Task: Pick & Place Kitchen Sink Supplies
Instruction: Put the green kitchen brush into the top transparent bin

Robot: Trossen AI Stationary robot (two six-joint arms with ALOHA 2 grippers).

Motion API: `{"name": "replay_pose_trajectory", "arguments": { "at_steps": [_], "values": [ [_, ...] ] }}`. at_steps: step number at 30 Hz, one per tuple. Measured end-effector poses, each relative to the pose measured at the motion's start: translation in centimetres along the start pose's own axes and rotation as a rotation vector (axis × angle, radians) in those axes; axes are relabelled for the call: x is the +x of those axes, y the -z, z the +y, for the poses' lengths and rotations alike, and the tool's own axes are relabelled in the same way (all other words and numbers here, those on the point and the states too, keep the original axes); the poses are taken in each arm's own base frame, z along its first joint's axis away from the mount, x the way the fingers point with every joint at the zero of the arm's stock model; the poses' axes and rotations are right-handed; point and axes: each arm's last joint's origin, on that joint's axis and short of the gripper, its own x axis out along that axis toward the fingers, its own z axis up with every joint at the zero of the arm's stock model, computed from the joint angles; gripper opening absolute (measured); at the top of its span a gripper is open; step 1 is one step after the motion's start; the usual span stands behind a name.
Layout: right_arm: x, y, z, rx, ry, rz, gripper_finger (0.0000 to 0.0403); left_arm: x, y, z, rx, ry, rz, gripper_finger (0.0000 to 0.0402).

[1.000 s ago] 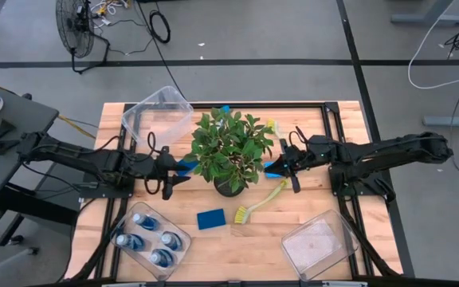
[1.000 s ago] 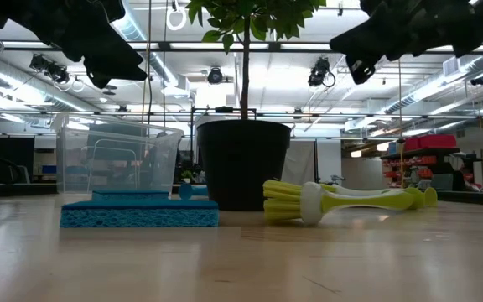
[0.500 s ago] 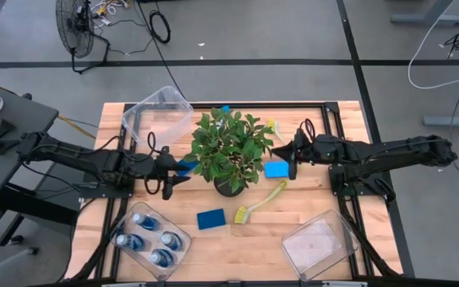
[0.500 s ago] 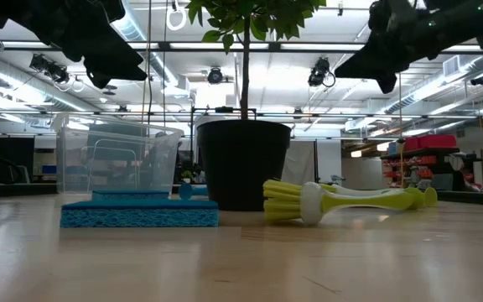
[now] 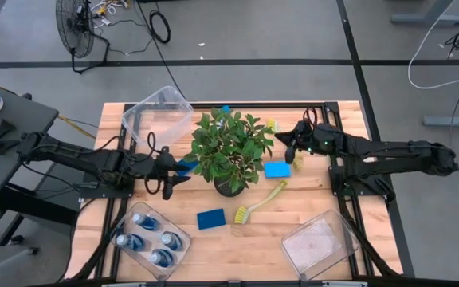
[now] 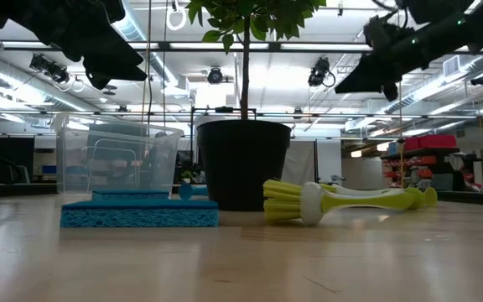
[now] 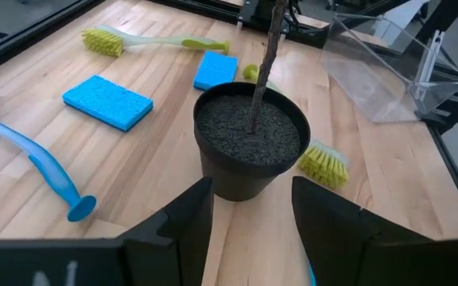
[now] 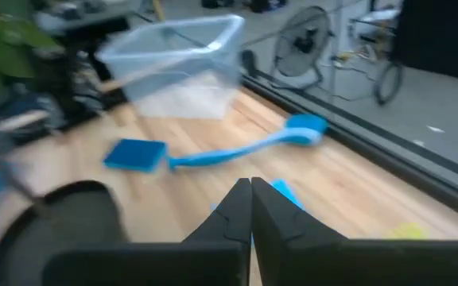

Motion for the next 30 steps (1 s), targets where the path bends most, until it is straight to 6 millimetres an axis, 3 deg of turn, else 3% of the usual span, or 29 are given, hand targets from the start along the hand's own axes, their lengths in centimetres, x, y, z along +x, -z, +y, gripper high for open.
{"name": "replay_pose_trajectory", "arguments": {
  "at_steps": [11, 22, 26, 30],
  "values": [
    [-0.2, 2.7, -2.9, 0.047, 0.202, 0.311, 0.0009, 0.0, 0.0, 0.1, 0.000, -0.017, -0.006, 0.0177],
    [-0.1, 2.7, -3.0, 0.144, 0.181, 0.319, 0.0010, 0.0, 0.0, 0.1, -0.001, -0.039, -0.013, 0.0177],
    [0.2, 2.9, -3.0, 0.136, 0.178, 0.338, 0.0029, 0.0, 0.0, 0.1, -0.046, -0.040, -0.013, 0.0177],
    [0.7, 3.4, -3.0, 0.130, 0.171, 0.381, 0.0073, 0.0, 0.1, 0.2, -0.072, -0.045, -0.001, 0.0177]
  ]
}}
